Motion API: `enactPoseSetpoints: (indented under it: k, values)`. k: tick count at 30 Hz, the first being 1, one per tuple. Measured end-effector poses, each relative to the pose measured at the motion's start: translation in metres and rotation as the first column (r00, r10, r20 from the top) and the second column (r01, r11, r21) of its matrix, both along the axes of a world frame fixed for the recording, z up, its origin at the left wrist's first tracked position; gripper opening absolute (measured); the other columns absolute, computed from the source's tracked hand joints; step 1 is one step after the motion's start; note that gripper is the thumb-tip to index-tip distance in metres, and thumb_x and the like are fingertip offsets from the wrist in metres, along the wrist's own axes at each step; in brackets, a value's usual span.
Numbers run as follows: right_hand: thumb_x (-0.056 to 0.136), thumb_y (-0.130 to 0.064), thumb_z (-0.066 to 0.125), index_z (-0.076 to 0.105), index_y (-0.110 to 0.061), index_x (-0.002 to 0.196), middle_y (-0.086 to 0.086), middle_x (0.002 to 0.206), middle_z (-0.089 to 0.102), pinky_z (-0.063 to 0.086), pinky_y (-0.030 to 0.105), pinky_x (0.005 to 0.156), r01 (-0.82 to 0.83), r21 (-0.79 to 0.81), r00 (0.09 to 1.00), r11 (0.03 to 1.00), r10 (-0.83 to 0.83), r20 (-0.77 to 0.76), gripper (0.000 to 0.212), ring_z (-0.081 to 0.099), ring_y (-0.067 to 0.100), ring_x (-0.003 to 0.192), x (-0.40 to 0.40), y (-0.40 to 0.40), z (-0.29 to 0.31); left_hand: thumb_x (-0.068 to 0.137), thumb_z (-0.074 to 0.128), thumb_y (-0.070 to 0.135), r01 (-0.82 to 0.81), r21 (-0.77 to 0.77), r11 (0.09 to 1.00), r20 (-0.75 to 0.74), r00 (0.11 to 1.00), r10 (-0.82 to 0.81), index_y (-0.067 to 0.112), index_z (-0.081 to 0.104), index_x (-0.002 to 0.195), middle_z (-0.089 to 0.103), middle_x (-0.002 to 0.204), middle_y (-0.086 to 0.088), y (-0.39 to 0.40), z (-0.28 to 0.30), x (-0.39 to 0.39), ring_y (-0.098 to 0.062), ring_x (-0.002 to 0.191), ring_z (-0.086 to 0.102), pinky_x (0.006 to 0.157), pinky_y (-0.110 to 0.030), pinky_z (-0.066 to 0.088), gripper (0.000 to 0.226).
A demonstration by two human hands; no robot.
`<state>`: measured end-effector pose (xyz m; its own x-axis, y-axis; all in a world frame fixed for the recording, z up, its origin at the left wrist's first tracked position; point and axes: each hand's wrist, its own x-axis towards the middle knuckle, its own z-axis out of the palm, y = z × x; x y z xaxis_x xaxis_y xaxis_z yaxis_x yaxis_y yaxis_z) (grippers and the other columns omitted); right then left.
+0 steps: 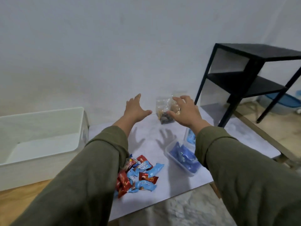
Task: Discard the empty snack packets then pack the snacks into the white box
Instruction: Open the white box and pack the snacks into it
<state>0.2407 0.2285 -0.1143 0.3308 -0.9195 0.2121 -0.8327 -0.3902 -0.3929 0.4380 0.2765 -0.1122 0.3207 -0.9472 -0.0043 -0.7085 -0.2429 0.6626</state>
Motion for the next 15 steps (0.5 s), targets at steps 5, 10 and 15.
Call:
enactPoseSetpoints:
  k: [5,10,15]
  values:
    - [0.083,-0.049,0.060,0.036,-0.028,0.140,0.008,0.145,0.029,0.029,0.046,0.111,0.041,0.008,0.999,0.999,-0.041,-0.004,0.066,0.030,0.026,0.135,-0.018,-0.065,-0.007,0.081,0.069,0.035,0.090,0.001,0.996,-0.062,0.994,-0.089,0.019,0.014,0.150,0.026,0.153,-0.009,-0.070,-0.013,-0.020,-0.028,0.142,0.020,0.113,-0.036,0.023,0.089]
    - [0.083,-0.054,0.058,0.033,-0.028,0.142,0.006,0.143,0.030,0.030,0.042,0.111,0.078,0.063,0.997,0.995,-0.079,-0.001,0.069,0.031,0.023,0.134,-0.039,-0.121,-0.027,0.083,0.069,0.032,0.125,0.005,0.992,-0.117,0.985,-0.123,0.018,0.018,0.150,0.028,0.153,-0.009,-0.127,-0.032,-0.039,-0.028,0.141,0.024,0.112,-0.033,0.023,0.085]
    - [0.080,-0.053,0.064,0.032,-0.029,0.142,0.007,0.143,0.031,0.032,0.045,0.110,0.058,0.151,0.998,0.987,-0.056,-0.020,0.074,0.035,0.024,0.132,-0.059,-0.180,-0.056,0.082,0.070,0.031,0.059,-0.003,0.998,-0.168,0.984,-0.059,0.018,0.021,0.149,0.030,0.152,-0.007,-0.176,-0.062,-0.056,-0.026,0.141,0.027,0.111,-0.031,0.022,0.084]
